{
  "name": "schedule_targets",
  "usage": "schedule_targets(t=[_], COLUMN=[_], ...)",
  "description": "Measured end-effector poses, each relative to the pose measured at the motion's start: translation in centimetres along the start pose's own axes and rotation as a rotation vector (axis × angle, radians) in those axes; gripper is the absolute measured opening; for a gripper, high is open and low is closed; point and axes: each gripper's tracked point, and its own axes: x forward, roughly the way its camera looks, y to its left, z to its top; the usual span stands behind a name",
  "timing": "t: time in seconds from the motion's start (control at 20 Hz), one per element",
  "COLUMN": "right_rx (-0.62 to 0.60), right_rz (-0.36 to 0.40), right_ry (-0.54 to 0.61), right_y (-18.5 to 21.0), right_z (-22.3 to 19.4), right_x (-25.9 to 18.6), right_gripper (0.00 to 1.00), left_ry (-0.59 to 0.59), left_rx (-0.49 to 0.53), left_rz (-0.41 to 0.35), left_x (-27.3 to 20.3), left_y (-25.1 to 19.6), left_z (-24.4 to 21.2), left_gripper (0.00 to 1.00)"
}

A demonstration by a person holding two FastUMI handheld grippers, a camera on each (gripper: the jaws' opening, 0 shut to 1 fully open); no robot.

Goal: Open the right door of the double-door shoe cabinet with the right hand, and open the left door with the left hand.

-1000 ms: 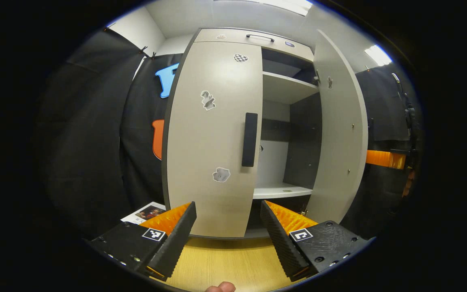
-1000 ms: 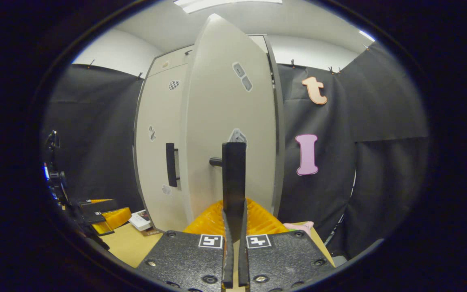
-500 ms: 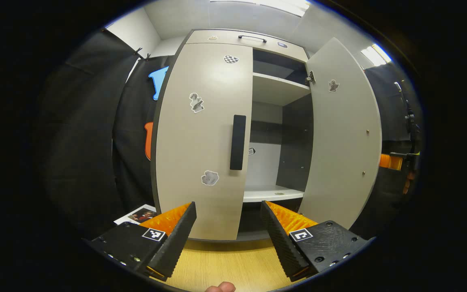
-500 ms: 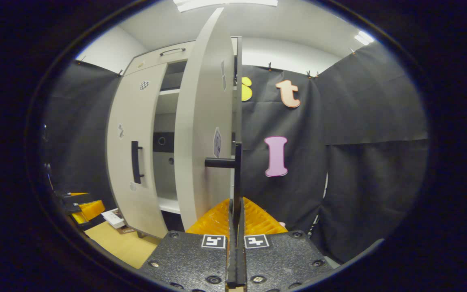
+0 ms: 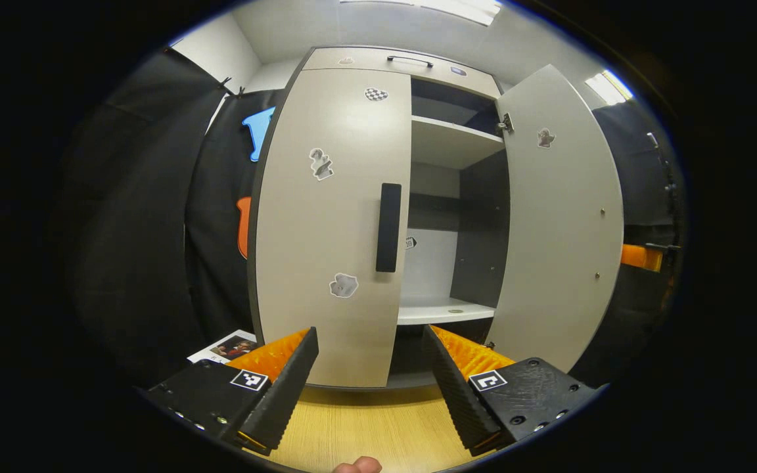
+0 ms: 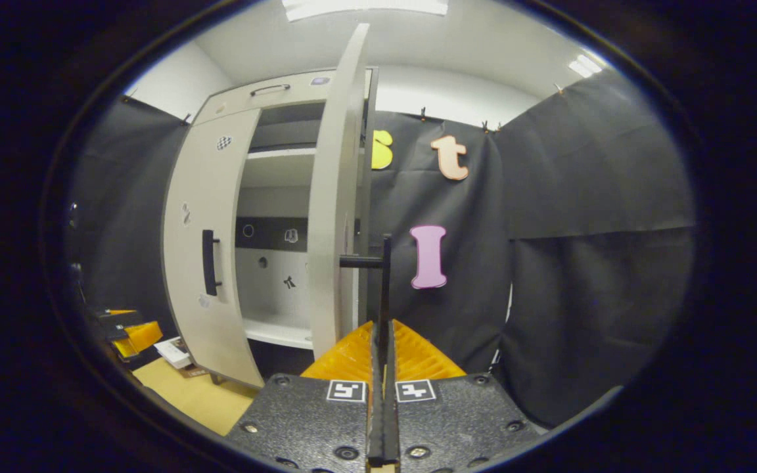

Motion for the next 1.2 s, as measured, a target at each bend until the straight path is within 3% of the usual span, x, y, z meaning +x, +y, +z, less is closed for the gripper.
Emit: schedule_targets(t=[0.2, 0.45, 0.55, 0.6, 0.7, 0.85, 1.0, 1.2], right_rx=[-0.03, 0.058, 0.067, 0.064, 0.061, 0.091, 0.126, 0.086], right_rz=[0.1, 0.156, 0.159, 0.154, 0.129, 0.122, 0.134, 0.143], right_ry=[-0.091, -0.033, 0.007, 0.024, 0.044, 0.075, 0.097, 0.101], right_y=[3.4, 8.6, 9.7, 10.0, 10.1, 10.4, 10.8, 11.0], right_z=[2.9, 0.1, -1.5, -2.1, -3.0, -4.3, -5.1, -5.6], right_x=[-4.0, -2.4, -1.6, -1.1, -0.2, 1.0, 1.4, 0.9], right_gripper=[0.04, 0.04, 0.21, 0.4, 0.6, 0.75, 0.89, 0.92], left_ry=[-0.02, -0.039, -0.048, -0.047, -0.052, -0.104, -0.165, -0.16], left_rx=[-0.049, -0.009, 0.004, 0.011, 0.015, -0.023, -0.041, -0.053], left_rz=[0.011, 0.046, 0.052, 0.052, 0.041, -0.019, 0.003, -0.028], left_x=[0.1, 0.2, -0.1, -0.2, -0.2, 0.0, 1.0, 6.3], left_y=[1.2, 2.6, 2.8, 2.7, 2.4, 0.7, 0.6, -1.1], left_z=[0.4, 0.5, 0.8, 0.8, 1.1, 3.0, 6.2, 9.4], left_gripper=[0.95, 0.95, 0.95, 0.95, 0.95, 0.95, 0.95, 0.95])
